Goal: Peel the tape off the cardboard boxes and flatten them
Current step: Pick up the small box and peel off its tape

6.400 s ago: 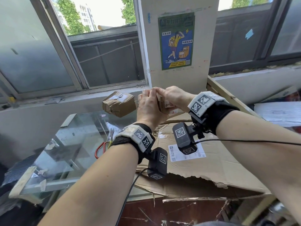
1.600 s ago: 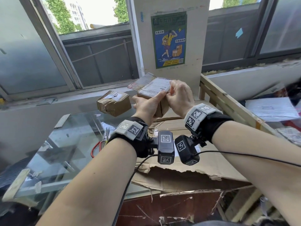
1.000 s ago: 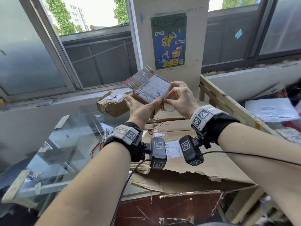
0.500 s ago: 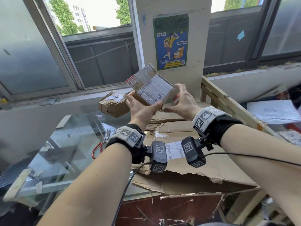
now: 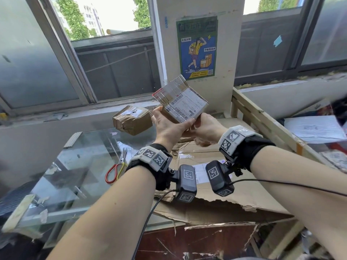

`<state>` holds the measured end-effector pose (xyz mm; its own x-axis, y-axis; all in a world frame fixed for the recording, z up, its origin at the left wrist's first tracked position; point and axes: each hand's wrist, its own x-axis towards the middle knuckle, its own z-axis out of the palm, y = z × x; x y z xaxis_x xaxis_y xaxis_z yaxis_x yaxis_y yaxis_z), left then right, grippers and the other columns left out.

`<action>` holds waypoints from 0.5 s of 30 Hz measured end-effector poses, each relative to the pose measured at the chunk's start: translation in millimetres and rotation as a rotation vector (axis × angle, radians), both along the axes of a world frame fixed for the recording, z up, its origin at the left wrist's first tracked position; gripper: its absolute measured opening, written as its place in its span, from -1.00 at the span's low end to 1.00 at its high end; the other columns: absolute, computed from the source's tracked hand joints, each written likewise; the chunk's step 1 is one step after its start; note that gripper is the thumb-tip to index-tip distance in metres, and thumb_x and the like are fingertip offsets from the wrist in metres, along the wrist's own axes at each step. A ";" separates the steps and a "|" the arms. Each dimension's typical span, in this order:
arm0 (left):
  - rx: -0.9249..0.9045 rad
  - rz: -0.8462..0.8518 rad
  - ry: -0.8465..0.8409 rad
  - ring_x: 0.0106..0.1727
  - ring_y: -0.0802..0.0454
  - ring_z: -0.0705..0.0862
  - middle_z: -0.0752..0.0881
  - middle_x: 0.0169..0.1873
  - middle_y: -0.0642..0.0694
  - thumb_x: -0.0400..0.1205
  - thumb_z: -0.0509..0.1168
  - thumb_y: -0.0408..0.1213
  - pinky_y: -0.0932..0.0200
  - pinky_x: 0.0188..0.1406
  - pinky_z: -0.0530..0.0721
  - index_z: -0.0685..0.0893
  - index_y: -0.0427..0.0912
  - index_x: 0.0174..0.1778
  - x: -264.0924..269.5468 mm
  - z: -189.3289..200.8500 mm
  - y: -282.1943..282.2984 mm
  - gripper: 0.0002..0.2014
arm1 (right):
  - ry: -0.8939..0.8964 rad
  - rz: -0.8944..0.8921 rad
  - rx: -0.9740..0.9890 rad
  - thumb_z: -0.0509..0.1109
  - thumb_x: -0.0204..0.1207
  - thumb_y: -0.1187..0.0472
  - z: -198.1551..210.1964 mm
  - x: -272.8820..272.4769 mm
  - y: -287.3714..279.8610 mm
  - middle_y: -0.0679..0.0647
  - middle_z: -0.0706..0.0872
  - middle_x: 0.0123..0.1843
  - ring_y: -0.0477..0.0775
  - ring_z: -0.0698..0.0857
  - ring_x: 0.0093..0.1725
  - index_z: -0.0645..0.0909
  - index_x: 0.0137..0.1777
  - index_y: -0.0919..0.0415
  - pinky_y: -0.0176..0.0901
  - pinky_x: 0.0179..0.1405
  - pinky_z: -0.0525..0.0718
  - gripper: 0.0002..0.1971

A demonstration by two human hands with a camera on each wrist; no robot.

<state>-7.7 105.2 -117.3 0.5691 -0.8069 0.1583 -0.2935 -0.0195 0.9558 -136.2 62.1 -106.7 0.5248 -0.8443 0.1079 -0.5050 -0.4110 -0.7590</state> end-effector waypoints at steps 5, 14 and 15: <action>-0.002 0.010 0.043 0.46 -0.06 0.37 0.33 0.33 -0.11 0.06 0.69 0.07 -0.08 0.50 0.45 0.15 0.09 0.18 2.8 -1.9 -3.6 -0.04 | 0.040 -0.097 -0.069 0.67 0.23 0.09 0.6 -0.3 -1.3 0.04 0.72 -0.19 0.02 0.69 -0.21 0.72 -0.06 0.19 -0.23 -0.23 0.59 -0.67; 0.103 -0.092 0.269 0.34 -0.10 0.58 0.49 0.35 -0.10 -0.29 0.67 0.35 -0.23 0.26 0.64 0.20 0.22 0.28 7.0 -3.1 -3.9 0.24 | -0.026 -0.100 -0.144 0.38 0.46 0.37 -3.0 -10.3 -10.7 0.08 0.68 -0.17 0.10 0.64 -0.24 0.52 -0.19 0.10 -0.31 -0.44 0.64 -0.85; 0.112 -0.114 0.246 0.35 -0.09 0.57 0.49 0.36 -0.11 -0.28 0.67 0.35 -0.21 0.29 0.62 0.19 0.21 0.32 4.8 -1.1 -2.4 0.26 | -0.022 -0.124 -0.160 0.36 0.47 0.37 -3.1 -10.3 -11.5 0.11 0.67 -0.14 0.14 0.64 -0.19 0.49 -0.22 0.11 -0.21 -0.39 0.66 -0.84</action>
